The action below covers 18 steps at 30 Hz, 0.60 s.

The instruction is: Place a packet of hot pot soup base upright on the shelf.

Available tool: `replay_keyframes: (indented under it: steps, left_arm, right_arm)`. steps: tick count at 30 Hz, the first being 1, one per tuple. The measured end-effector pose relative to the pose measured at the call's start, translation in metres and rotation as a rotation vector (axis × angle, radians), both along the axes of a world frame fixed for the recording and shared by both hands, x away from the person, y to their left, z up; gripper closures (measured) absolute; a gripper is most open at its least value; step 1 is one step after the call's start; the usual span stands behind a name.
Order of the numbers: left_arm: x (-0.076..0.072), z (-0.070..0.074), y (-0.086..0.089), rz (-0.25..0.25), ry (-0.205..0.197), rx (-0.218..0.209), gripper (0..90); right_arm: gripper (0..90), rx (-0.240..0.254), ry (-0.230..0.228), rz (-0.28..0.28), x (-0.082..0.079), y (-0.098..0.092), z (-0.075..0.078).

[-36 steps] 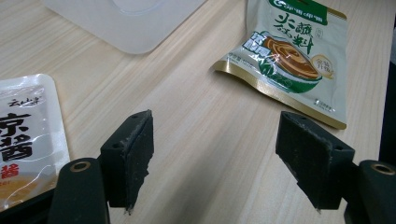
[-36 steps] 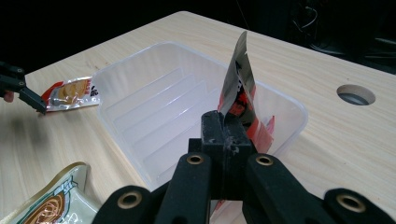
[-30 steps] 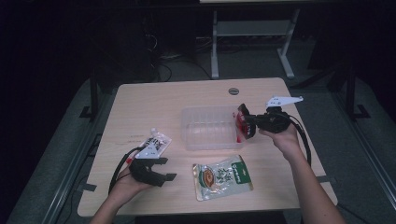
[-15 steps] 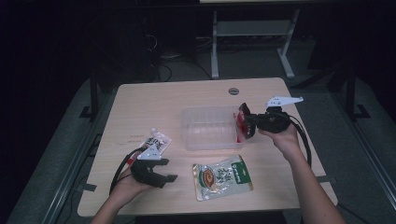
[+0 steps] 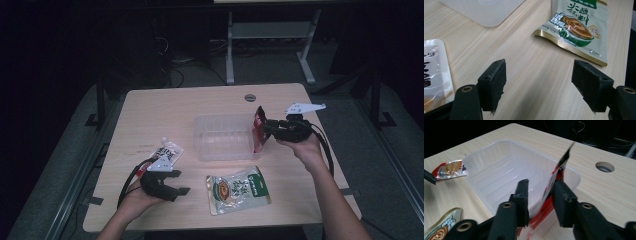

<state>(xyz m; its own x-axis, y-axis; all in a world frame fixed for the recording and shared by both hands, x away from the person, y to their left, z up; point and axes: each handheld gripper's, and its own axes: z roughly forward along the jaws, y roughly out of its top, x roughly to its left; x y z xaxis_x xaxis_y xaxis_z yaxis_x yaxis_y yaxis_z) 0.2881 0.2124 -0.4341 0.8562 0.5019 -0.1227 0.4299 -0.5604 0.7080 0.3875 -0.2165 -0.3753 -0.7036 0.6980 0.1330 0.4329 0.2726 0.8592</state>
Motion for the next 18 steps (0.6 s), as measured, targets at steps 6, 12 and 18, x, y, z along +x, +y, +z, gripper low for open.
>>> replay_keyframes:
  steps: [6, 12, 18]
  left_arm:
    - [0.0, 0.0, 0.0, -0.002, -0.001, -0.001, 27.4]
    - [0.0, 0.0, 0.0, -0.001, 0.001, -0.007, 27.4]
    - [0.0, 0.001, 0.002, 0.0, -0.002, -0.008, 27.2]
  right_arm:
    - [47.3, 0.004, 0.015, -0.011, -0.001, 0.0, 0.002]
    - [26.9, -0.012, 0.026, -0.049, -0.004, -0.001, 0.006]
    - [17.9, -0.039, 0.022, -0.077, -0.014, -0.009, 0.009]
